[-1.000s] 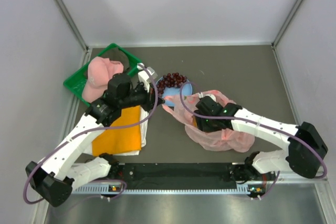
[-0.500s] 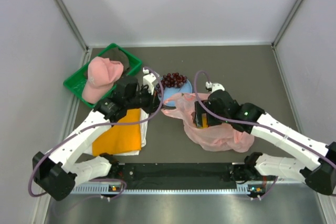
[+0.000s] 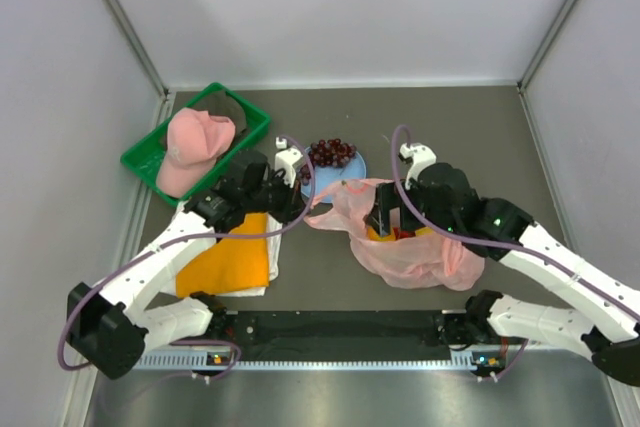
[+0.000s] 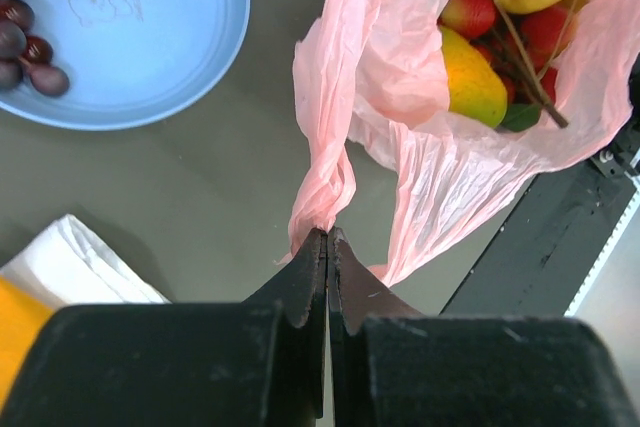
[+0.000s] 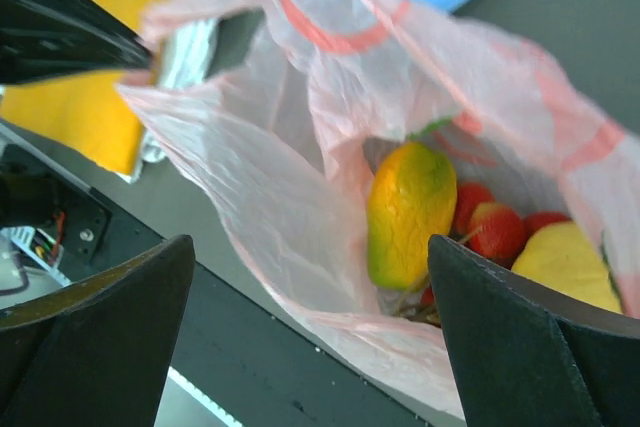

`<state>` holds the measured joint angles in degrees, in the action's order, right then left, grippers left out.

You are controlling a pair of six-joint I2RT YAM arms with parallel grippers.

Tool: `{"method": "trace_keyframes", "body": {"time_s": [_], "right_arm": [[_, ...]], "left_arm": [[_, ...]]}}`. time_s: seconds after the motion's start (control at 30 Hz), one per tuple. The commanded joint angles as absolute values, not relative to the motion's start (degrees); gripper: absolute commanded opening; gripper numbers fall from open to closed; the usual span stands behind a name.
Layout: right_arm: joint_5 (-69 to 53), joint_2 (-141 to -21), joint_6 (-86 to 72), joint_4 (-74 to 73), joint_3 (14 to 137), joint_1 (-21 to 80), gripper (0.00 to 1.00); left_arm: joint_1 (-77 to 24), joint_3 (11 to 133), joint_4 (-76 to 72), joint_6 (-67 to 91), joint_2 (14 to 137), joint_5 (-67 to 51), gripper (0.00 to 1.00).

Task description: Place the fruits into the plastic bag

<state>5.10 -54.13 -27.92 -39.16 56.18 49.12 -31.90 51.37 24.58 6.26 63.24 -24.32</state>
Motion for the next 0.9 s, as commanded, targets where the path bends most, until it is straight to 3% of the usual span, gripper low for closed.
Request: {"method": "trace_keyframes", "body": {"time_s": [0.0, 0.27, 0.63, 0.87], "right_arm": [[3.4, -56.2, -23.9, -35.2, 62.7, 49.7, 0.99], [4.0, -63.0, -21.9, -31.2, 64.9, 49.8, 0.99], [11.9, -82.2, -12.6, -34.0, 86.7, 49.3, 0.99], [7.2, -94.0, -15.5, -32.8, 95.4, 42.6, 0.99]], "left_arm": [[-31.7, 49.9, 24.2, 5.2, 62.5, -24.5, 0.00], [-31.7, 49.0, 23.6, 4.7, 61.8, -27.0, 0.00], [-31.7, 46.5, 24.9, 4.7, 59.2, -26.0, 0.00], [-31.6, 45.6, 25.4, 5.0, 57.6, -25.0, 0.00]]}}
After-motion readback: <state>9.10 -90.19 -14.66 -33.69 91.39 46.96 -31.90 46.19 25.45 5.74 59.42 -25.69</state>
